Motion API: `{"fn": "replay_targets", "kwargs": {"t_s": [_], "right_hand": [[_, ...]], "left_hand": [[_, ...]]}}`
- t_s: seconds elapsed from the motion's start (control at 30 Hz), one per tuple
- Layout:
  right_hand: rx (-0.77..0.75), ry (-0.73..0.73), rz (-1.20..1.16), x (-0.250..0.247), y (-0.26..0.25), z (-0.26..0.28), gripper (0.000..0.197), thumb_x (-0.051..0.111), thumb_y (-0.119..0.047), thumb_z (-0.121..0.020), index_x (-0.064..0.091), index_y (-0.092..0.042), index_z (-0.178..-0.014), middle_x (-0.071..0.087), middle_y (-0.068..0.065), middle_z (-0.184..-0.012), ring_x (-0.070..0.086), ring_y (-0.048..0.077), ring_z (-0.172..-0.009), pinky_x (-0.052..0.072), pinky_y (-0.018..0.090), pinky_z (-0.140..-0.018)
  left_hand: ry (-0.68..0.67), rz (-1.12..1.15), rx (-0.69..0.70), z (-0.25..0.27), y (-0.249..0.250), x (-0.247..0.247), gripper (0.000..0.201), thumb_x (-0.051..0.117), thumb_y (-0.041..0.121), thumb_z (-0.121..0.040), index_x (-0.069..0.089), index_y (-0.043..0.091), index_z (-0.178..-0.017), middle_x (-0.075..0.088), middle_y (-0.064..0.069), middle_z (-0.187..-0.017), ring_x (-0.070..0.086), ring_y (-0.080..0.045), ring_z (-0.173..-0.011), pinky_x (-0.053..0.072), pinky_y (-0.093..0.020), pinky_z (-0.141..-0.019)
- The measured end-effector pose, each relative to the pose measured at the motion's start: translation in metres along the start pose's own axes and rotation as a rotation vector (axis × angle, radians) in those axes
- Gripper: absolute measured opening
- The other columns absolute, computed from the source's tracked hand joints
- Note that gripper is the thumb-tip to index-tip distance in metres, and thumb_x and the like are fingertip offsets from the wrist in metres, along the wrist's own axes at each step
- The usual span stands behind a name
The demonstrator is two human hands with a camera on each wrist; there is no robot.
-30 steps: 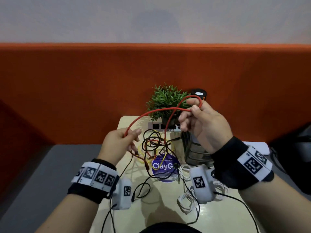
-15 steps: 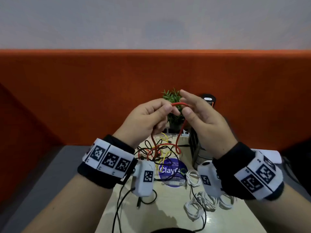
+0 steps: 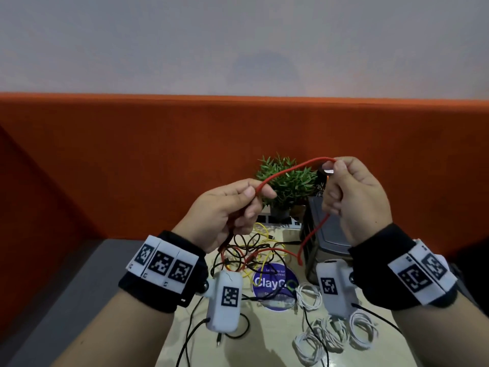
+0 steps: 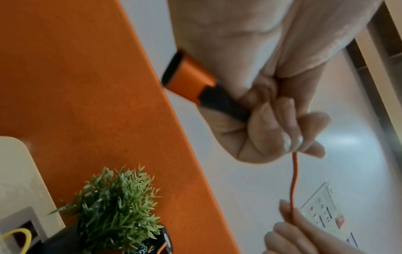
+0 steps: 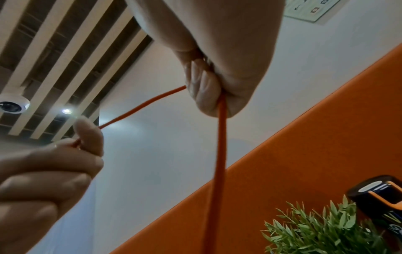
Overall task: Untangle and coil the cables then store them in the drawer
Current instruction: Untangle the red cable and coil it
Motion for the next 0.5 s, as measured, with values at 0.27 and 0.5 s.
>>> {"fn": "replay_targets", "kwargs": {"t_s": [0.27,0.5], "right_hand": [[0.113,-0.059,0.381,0.018,0.039,0.011,0.020,0.056,-0.015,-0.094,0.072,-0.027,-0.093,0.054,-0.001,-0.057,0.041,0.012,-0.037,0.033,0.020,-0.037],[0.049,-0.505,0.777,0.073,0.048,0.054,0.031,0.053,-0.025,-0.096,0.059,-0.044,-0.120,0.060,-0.026,-0.064,0.052,-0.006,-0.054,0.036,0.006,-0.053]], "left_hand": [[-0.057,0.028,0.180,-0.003,0.033,0.019,0.047,0.044,-0.009,-0.084,0.060,0.010,-0.124,0.069,0.000,-0.096,0.059,-0.008,-0.073,0.048,-0.020,-0.062],[0.118,-0.162,0.228,-0.009,0.036,0.001,0.051,0.042,-0.024,-0.084,0.052,0.004,-0.126,0.060,-0.009,-0.128,0.059,-0.019,-0.118,0.048,-0.025,-0.095]]}}
Point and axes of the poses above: each hand's wrist, its own z-axis away from the middle knuckle, its own x-axis out of the palm, y = z × x, the point moved 10 cm from there along -z, towards the middle knuckle
